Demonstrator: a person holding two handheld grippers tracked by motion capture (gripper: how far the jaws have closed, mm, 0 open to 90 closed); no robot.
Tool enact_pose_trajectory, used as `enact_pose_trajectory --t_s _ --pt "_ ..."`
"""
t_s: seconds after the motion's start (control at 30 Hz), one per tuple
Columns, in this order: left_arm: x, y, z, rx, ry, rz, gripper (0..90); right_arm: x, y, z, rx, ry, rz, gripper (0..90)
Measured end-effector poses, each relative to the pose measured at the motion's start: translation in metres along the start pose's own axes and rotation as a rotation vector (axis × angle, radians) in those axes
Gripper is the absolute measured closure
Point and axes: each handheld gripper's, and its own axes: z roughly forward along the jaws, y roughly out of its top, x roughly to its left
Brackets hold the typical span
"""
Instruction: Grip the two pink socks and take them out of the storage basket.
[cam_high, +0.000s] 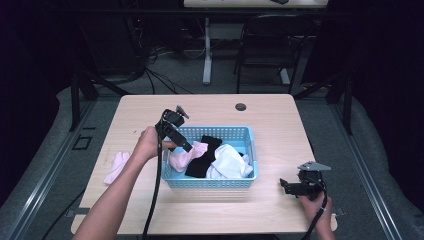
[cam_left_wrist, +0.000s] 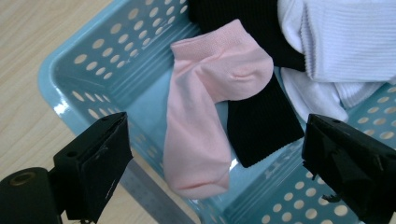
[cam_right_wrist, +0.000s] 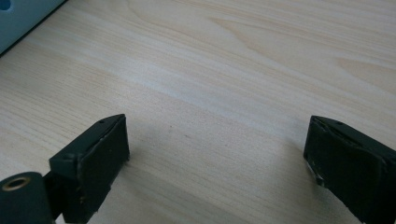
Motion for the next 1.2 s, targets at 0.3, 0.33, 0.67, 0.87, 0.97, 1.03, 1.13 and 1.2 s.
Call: enact_pose_trajectory --t_s 0.3,0.33,0.67,0.87,0.97,1.03,1.13,1.2 --pt "-0.002 0.01 0.017 0.024 0.011 -0.01 10.3 0.0 0.0 0.0 -0.001 0.0 0.001 6.2" --pt "-0.001 0.011 0.019 0.03 0.007 -0.014 12.1 0.0 0.0 0.0 0.0 0.0 0.0 6.2" --pt "0.005 0.013 0.052 0.083 0.019 -0.06 37.7 0.0 0.0 0.0 0.0 0.0 -0.001 6.3" --pt "0.003 0.014 0.062 0.112 0.051 -0.071 51.2 0.0 0.0 0.0 0.0 0.001 0.0 6.3" --pt "0.002 0.013 0.069 0.129 0.057 -0.076 53.6 0.0 0.0 0.0 0.0 0.001 -0.001 6.3" --pt "0.002 0.013 0.072 0.137 0.055 -0.082 56.1 0.0 0.0 0.0 0.0 0.001 -0.001 6.3" --pt "0.0 0.014 0.077 0.156 0.063 -0.079 60.1 0.0 0.0 0.0 0.0 0.001 -0.001 6.4" --pt "-0.002 0.014 0.08 0.166 0.077 -0.078 65.4 0.0 0.0 0.0 -0.001 0.001 -0.002 6.4"
